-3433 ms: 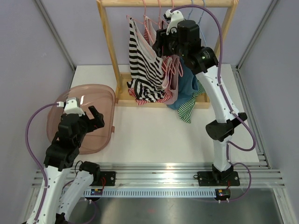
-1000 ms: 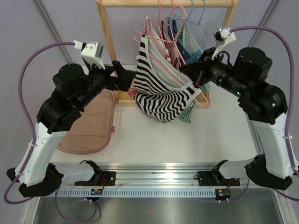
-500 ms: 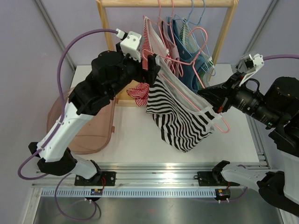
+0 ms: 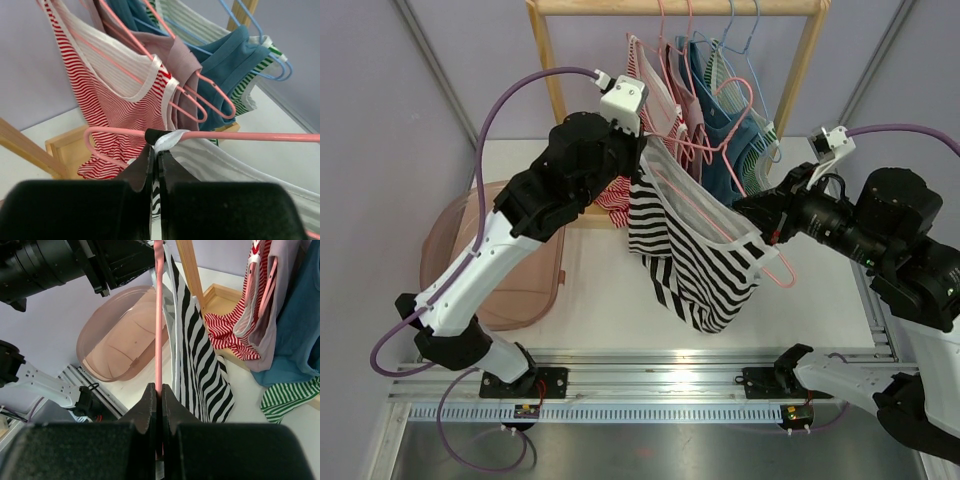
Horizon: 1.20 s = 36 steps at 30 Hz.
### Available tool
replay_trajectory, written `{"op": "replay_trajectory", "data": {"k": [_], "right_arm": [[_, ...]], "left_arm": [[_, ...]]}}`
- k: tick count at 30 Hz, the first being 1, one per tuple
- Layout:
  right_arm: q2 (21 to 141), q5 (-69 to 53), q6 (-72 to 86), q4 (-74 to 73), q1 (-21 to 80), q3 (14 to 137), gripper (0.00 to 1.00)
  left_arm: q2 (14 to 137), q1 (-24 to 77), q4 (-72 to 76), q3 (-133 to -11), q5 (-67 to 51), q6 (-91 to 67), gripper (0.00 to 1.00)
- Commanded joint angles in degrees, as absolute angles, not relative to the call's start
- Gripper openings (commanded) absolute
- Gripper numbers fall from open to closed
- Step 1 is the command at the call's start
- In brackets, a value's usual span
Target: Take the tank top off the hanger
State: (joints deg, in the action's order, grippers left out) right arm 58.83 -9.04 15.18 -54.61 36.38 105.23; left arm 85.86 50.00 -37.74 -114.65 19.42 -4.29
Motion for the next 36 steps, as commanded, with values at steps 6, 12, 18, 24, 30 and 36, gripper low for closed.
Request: {"op": "replay_trajectory", "data": {"k": [6, 12, 18, 24, 30, 36], "right_arm": [[51.7, -10.2, 11.3, -49.1, 36.8, 94.2, 0.00], [44.6, -13.7, 10.2, -47.8, 36.8, 87.7, 0.00], [41.7, -14.9, 9.4, -45.7, 36.8, 84.7, 0.00], [42.8, -15.4, 8.3, -46.6, 36.8, 83.7, 0.00], [44.3, -14.9, 9.3, -44.1, 36.8, 83.4, 0.00], [44.6, -8.8, 10.8, -42.5, 36.8, 83.2, 0.00]], "left_arm": [[82.6, 45.1, -37.6, -110.7, 29.1, -8.3, 0.00], [80.1, 34.4, -39.7, -107.1, 24.0, -16.3, 0.00], [79.9, 32.4, -40.0, -105.0, 19.2, -19.5, 0.00], [78.7, 31.6, -38.5, -104.7, 6.4, -17.0, 0.00], [76.4, 31.6, -35.0, -100.7, -3.3, -13.1, 0.01], [75.2, 31.6, -34.3, -97.7, -6.9, -12.2, 0.04]]}}
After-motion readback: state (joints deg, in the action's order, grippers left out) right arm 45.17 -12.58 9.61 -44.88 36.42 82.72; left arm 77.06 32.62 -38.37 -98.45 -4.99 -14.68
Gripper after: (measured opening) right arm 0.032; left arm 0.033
